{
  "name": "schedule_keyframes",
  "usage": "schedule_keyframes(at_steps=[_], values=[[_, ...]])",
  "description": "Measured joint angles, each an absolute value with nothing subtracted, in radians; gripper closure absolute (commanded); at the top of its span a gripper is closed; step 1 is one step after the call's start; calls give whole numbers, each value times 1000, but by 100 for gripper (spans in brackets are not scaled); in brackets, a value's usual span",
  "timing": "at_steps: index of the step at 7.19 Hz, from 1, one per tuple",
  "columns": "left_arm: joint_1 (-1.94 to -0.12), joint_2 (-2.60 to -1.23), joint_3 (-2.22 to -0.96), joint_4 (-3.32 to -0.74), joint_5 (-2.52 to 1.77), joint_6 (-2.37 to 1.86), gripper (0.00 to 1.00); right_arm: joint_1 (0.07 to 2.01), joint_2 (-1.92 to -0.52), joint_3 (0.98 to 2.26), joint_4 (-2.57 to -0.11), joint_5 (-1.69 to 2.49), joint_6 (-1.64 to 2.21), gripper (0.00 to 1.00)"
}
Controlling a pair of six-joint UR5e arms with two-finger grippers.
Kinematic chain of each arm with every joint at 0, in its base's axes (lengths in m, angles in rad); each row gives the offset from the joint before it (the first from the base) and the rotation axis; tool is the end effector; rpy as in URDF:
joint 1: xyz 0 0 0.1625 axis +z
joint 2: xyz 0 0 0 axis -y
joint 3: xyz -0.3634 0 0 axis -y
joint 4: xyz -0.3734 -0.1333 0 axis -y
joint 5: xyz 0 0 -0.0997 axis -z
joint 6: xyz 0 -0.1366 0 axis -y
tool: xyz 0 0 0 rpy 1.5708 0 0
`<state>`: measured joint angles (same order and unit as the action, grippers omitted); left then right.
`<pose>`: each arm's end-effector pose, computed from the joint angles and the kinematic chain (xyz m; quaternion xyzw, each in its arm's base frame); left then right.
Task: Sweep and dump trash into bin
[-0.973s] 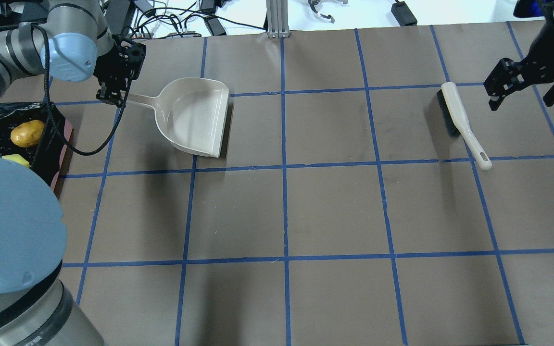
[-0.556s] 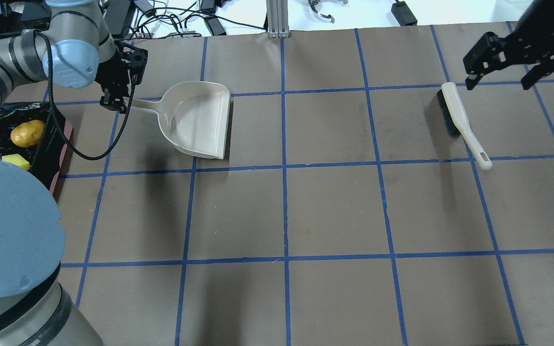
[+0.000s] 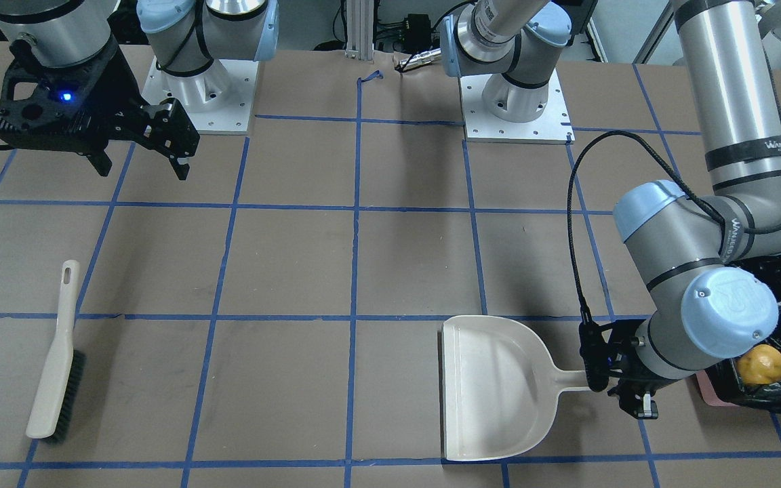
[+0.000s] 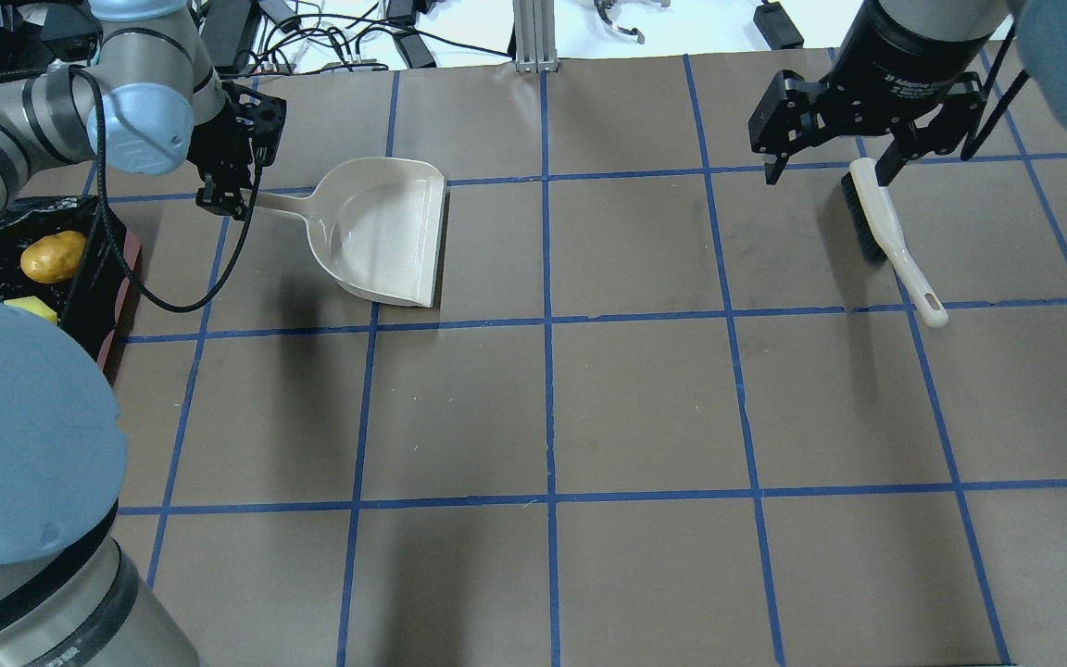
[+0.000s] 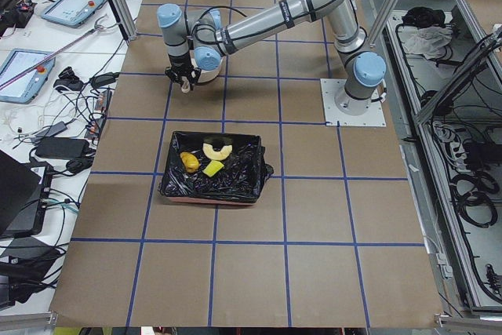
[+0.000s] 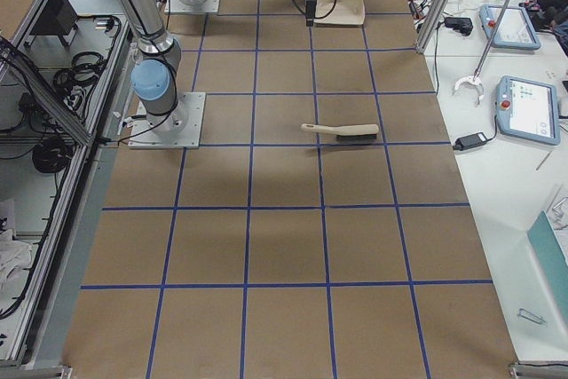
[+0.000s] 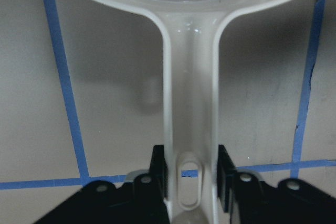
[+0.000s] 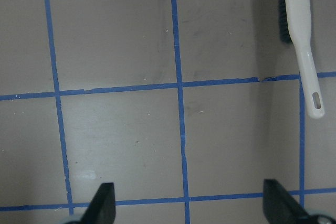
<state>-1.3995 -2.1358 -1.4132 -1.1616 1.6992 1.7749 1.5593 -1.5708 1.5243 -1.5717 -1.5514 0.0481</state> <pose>-0.0055 -0.6478 0.1862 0.7171 0.6940 0.0525 0.0368 0.1304 -0.4806 0.4116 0.0296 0.9992 -0.0235 0.0101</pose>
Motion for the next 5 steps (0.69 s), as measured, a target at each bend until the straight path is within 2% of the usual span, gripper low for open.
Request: schedule_keyframes(at_steps=[1,2,3,5], values=[[-1399,-2140,-1414,-1155,1699,1772,67,1562,-1573,1528,-1572,-1555,49,0],[-1399,-2144,-1414,-1153,1698,1773,12,1563,-1575,1532,-1572,-1558,49,0],[-1399,-2143,-1414,-1155,1698,1771,2,1563,-1576,1536,-1572,-1557,47,0],[-1396,-2140,-1414,-1162,1699,1761,0,1559,-1582,1538,-1588,-1557,42,0]])
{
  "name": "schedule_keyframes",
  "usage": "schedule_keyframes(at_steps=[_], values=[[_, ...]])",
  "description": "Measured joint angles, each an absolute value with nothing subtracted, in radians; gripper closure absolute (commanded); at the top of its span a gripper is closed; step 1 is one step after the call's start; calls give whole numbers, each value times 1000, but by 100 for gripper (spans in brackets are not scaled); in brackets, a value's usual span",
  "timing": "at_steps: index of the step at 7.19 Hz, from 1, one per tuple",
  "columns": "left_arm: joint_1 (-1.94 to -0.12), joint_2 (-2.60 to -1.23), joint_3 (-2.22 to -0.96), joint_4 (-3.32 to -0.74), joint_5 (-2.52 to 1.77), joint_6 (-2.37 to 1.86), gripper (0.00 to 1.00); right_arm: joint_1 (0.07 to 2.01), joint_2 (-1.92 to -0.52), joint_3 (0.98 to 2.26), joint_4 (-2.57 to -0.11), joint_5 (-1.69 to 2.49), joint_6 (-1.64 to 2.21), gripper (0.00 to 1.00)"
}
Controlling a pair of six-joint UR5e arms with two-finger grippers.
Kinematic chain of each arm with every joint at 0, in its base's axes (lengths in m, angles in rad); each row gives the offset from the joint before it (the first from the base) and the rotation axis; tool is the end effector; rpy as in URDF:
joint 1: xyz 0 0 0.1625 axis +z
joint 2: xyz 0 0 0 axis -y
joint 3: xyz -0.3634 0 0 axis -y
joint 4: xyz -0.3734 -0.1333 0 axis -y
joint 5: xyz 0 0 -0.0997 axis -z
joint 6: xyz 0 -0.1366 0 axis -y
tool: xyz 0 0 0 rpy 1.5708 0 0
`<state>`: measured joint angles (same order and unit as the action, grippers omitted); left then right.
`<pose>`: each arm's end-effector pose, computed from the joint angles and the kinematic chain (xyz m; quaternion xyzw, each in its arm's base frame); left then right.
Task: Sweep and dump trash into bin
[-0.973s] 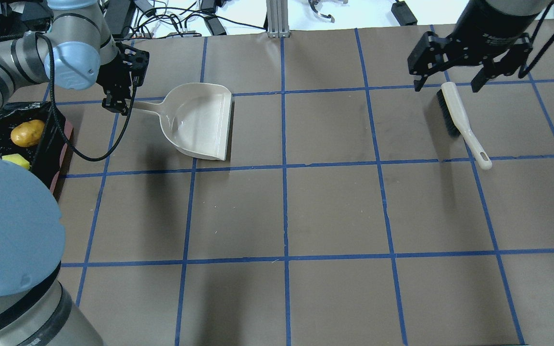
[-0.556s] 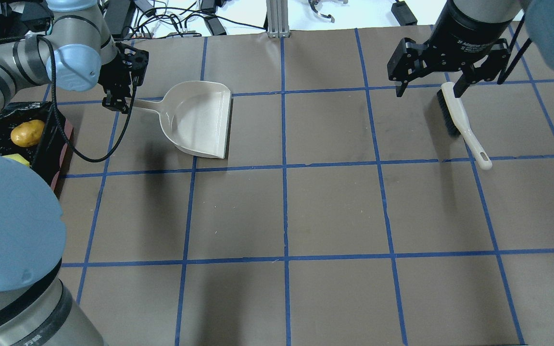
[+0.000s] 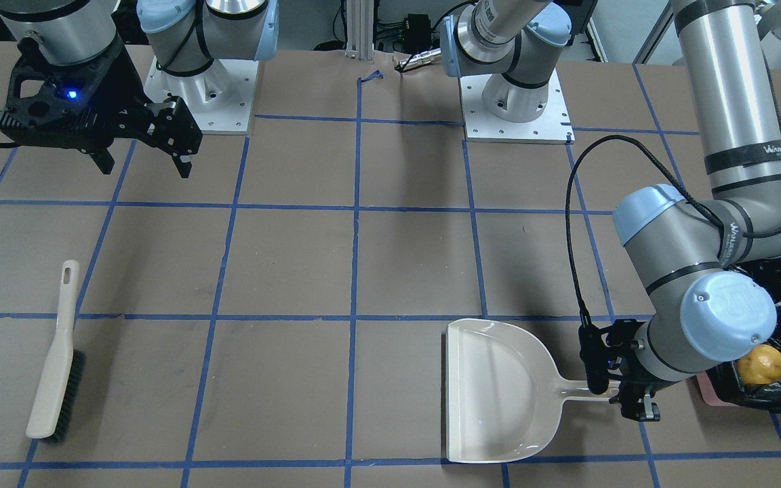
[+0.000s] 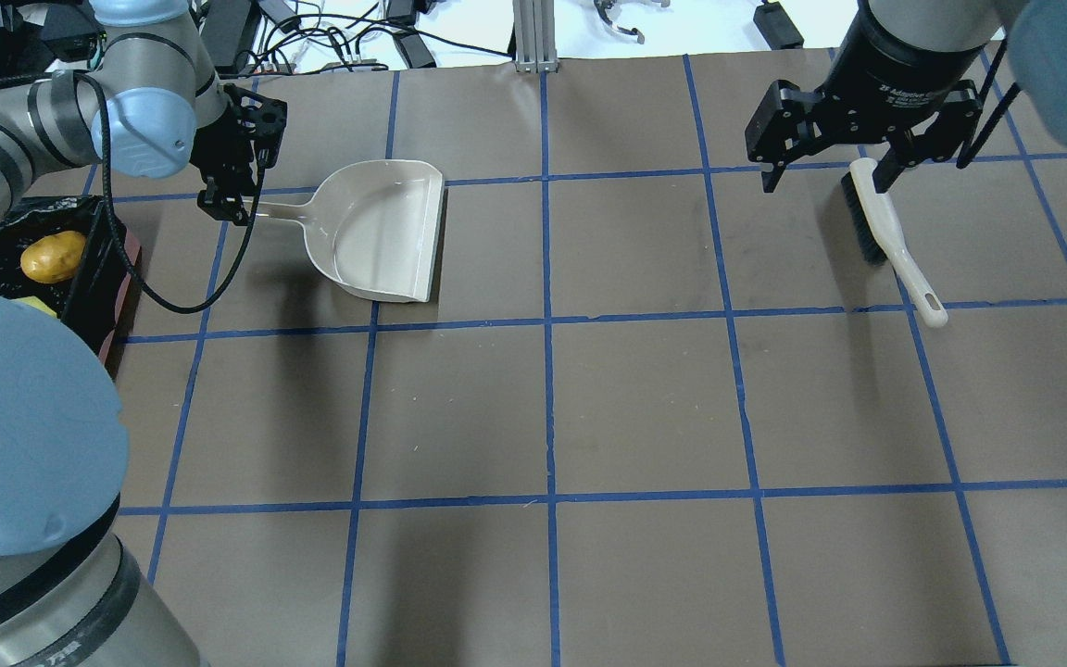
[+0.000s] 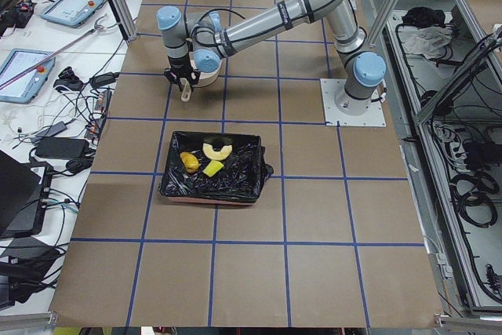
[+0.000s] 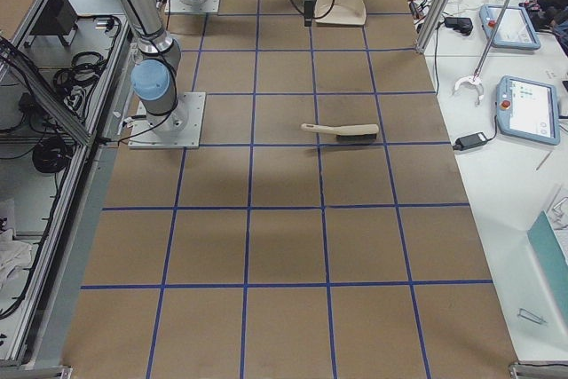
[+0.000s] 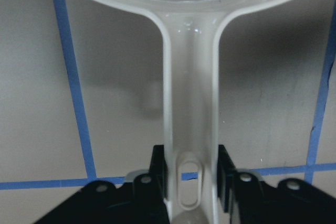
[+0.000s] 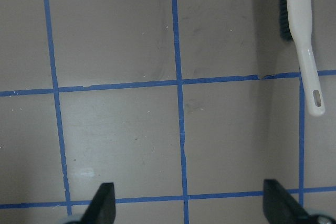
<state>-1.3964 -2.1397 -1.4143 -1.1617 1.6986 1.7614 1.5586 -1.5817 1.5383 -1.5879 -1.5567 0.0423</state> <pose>-0.0036 -0.6476 0.1832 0.7114 0.6998 0.0535 0.0348 0.1294 -0.4785 0.4118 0.0270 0.9992 -0.0301 0.0075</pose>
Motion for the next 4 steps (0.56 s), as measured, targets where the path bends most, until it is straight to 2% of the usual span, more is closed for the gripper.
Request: schedule_keyframes(at_steps=[4], values=[[-1408,-2069,-1387,-1178,1704,1745,0,1551,-1593,1543,-1617,-1545,40,0]])
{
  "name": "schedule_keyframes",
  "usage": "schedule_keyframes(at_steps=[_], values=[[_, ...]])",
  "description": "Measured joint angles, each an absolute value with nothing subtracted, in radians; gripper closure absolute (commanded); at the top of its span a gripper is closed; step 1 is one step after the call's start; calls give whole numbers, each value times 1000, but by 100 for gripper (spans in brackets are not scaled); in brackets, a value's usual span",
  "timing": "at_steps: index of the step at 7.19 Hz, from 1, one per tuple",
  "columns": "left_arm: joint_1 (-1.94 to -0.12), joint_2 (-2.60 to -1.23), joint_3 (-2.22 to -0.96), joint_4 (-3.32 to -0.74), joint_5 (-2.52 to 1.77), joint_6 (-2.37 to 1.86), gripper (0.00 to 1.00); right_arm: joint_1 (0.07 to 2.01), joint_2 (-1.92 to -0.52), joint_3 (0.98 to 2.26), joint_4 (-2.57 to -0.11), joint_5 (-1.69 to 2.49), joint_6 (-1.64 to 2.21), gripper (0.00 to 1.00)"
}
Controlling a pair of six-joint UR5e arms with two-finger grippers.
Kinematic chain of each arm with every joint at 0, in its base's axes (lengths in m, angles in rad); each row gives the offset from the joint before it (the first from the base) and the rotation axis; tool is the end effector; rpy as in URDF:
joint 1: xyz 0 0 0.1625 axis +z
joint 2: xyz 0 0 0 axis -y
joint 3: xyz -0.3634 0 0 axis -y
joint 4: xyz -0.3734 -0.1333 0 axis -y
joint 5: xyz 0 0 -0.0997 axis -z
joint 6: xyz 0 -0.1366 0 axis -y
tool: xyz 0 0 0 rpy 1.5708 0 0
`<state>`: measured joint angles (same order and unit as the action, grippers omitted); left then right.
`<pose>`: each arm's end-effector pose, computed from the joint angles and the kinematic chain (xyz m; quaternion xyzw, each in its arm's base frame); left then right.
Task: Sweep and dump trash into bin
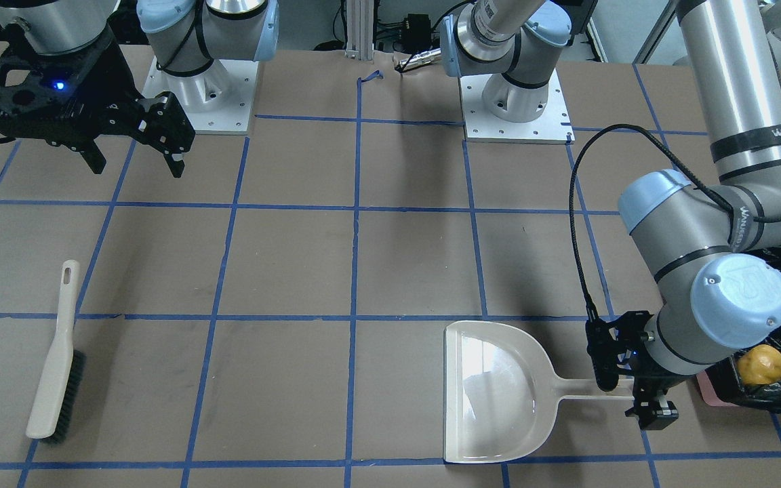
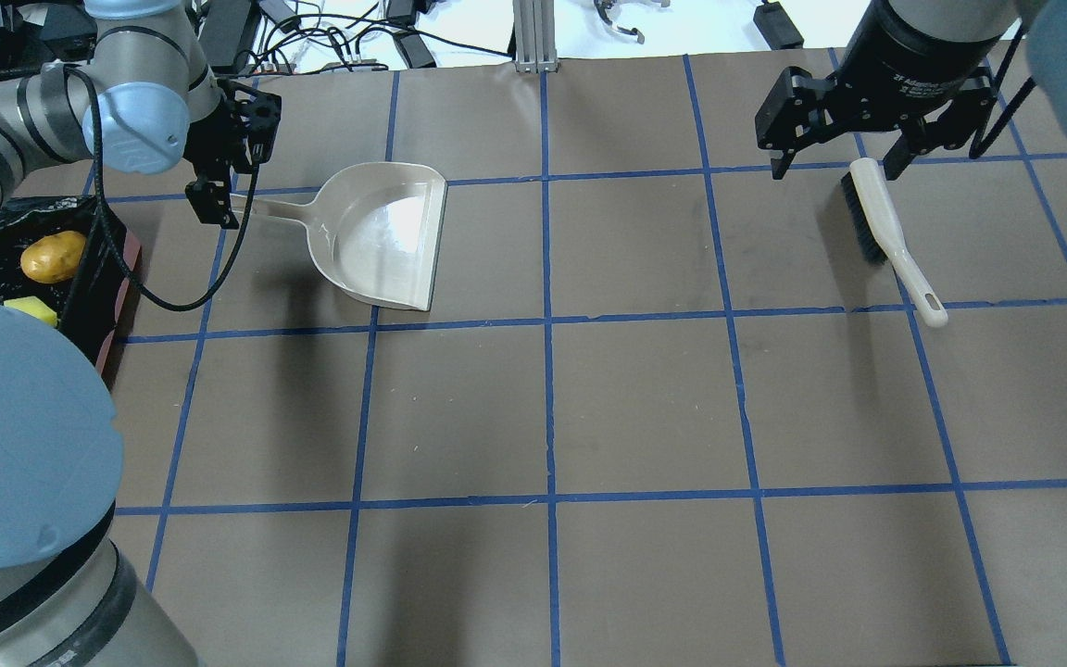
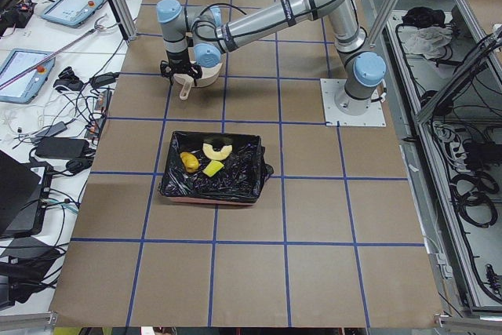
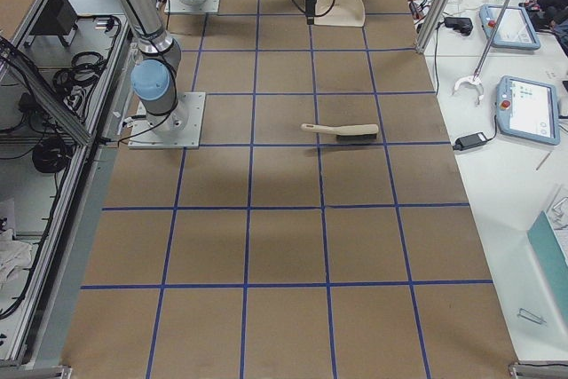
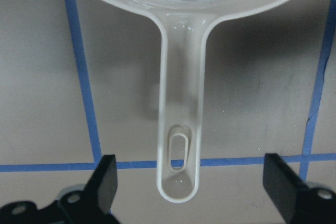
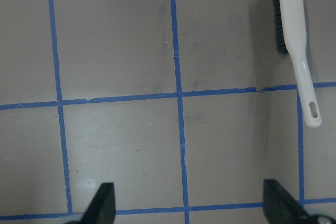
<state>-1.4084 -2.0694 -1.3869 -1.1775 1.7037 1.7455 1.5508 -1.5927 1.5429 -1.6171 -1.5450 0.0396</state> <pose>-0.0104 -0.6491 0.2389 0.7075 0.7025 0.0314 0.0704 0.1273 -0.4800 0.4180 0.0291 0.9983 -0.0479 0.0134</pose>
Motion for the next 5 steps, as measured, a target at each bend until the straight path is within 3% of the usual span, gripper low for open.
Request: schedule_keyframes(at_steps=[5], values=[[-1421,-1853,-1382,-1331,1565,1311,0,1552,-1592,1545,-1617,-1559,43,0]])
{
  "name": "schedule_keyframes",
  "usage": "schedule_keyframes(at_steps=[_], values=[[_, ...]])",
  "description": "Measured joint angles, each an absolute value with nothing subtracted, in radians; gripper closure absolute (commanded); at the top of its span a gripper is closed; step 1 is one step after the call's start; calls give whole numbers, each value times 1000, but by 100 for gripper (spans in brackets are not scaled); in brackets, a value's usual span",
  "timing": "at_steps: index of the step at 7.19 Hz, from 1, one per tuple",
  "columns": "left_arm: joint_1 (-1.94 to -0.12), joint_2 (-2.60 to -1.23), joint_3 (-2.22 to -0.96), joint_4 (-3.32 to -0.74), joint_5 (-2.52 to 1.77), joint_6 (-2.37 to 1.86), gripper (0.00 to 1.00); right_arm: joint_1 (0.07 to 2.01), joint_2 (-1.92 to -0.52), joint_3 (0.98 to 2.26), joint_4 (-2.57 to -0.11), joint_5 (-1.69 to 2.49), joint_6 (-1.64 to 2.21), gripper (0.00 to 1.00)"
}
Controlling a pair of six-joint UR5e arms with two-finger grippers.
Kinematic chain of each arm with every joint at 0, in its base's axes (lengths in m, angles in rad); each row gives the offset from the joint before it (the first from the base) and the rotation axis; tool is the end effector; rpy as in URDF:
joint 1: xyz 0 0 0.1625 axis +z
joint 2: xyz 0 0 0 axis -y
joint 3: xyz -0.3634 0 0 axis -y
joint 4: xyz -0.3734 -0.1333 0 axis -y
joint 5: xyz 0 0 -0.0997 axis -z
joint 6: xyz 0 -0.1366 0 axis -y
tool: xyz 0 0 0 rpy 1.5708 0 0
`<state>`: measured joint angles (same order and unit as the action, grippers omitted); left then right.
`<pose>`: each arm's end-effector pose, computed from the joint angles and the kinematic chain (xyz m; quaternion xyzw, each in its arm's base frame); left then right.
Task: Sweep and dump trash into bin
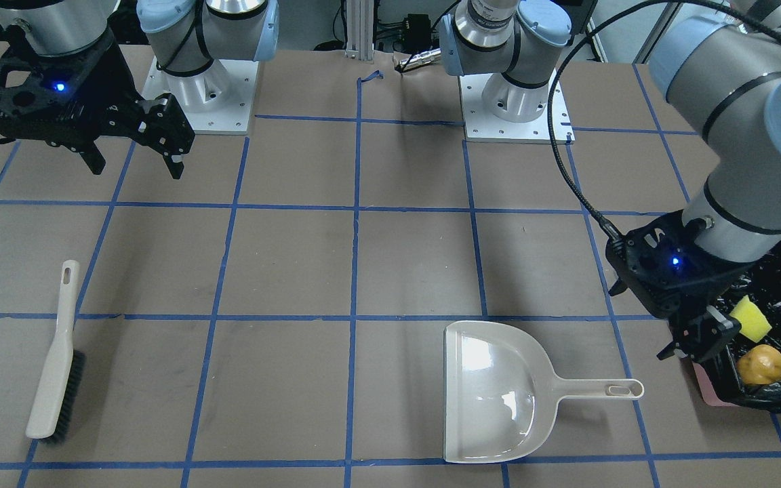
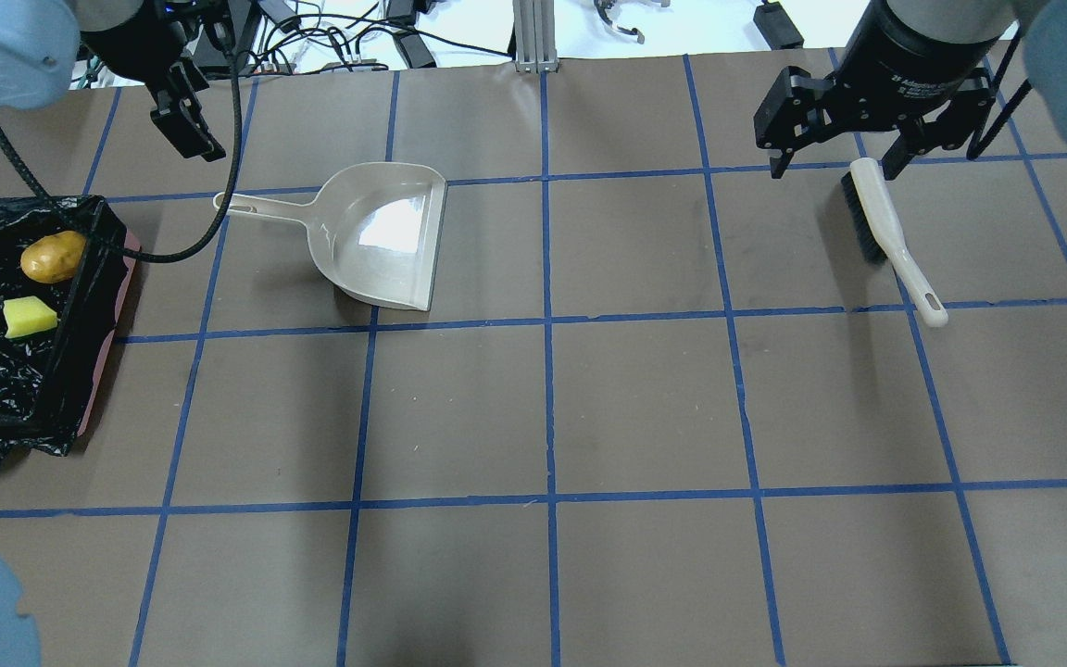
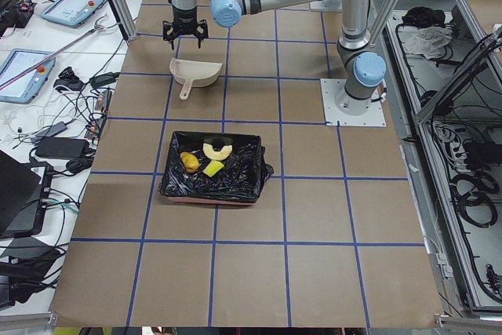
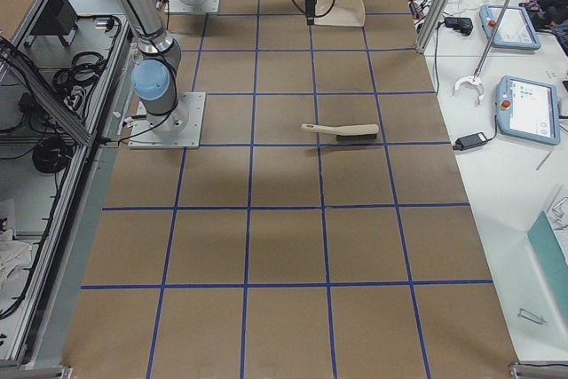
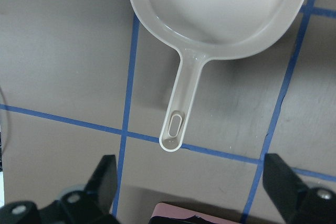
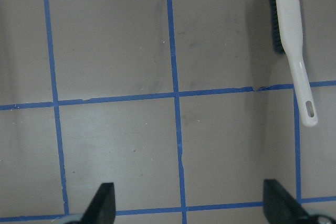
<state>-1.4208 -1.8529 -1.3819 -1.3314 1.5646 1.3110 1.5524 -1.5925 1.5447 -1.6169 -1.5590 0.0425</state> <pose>-0.0443 -0.6049 0.3562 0.5472 0.8338 -0.0565 0.0464 0.1261 -0.4796 0.4170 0.0301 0.9984 -0.0469 0.0065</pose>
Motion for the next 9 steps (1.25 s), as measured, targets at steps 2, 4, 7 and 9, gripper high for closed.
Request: schedule_keyframes(at_steps=[2,4,7,9], values=[[-1454,-1765,-1382,-1430,1554,980,0,1552,-1596,1545,-1617,-1562,36,0],[-1470,-1686,-1384,-1559,1539,680,0,1552,-1601,1544,-1617,-1563,35,0],[-1527,-1647,-1397,-1676,1524,286,0,1552,-1618,1544,-1616,-1561,35,0],[-1549,-1630,-1413,-1710,1531,207,0,1553,-1622,1545,-1615,-1562,38,0]])
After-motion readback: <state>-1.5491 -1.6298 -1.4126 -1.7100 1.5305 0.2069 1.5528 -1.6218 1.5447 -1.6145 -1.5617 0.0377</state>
